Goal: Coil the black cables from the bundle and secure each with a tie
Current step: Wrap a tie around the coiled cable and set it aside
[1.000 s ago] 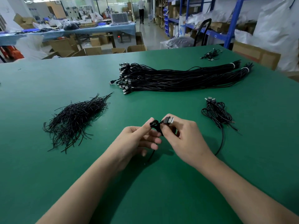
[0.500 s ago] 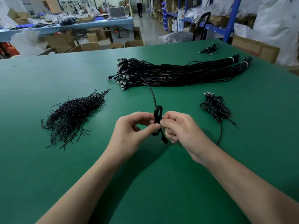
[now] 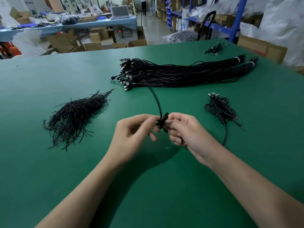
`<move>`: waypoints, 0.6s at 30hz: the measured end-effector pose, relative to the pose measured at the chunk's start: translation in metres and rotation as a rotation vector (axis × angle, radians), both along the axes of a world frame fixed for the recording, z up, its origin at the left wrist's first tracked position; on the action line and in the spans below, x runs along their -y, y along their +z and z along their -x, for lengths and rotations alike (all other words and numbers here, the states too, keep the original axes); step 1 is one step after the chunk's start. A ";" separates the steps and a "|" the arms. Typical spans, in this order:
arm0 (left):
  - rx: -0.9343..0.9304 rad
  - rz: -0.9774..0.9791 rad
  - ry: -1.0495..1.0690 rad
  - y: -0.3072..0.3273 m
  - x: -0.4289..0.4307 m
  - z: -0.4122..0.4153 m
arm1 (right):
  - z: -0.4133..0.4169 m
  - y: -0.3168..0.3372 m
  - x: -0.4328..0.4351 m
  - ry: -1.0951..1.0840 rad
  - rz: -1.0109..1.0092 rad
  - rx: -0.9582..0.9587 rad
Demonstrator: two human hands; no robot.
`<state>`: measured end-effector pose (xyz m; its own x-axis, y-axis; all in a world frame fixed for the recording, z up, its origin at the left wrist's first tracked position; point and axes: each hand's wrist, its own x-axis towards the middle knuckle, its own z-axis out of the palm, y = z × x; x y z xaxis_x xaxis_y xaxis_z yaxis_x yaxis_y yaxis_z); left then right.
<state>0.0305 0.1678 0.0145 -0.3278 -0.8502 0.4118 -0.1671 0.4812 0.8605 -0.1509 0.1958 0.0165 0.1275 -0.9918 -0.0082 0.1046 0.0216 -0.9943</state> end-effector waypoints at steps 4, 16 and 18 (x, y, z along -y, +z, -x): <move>-0.188 -0.290 0.016 0.001 0.000 0.008 | -0.005 0.000 -0.002 -0.155 0.402 -0.507; -0.130 -0.085 0.026 -0.003 0.000 0.008 | -0.001 0.002 0.000 0.013 -0.090 0.066; 0.004 0.106 0.052 -0.002 -0.001 0.006 | 0.001 0.003 0.000 0.054 -0.179 0.191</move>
<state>0.0240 0.1690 0.0122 -0.2863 -0.8179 0.4990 -0.1974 0.5600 0.8046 -0.1517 0.1957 0.0192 0.1961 -0.9685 -0.1535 0.2835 0.2058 -0.9366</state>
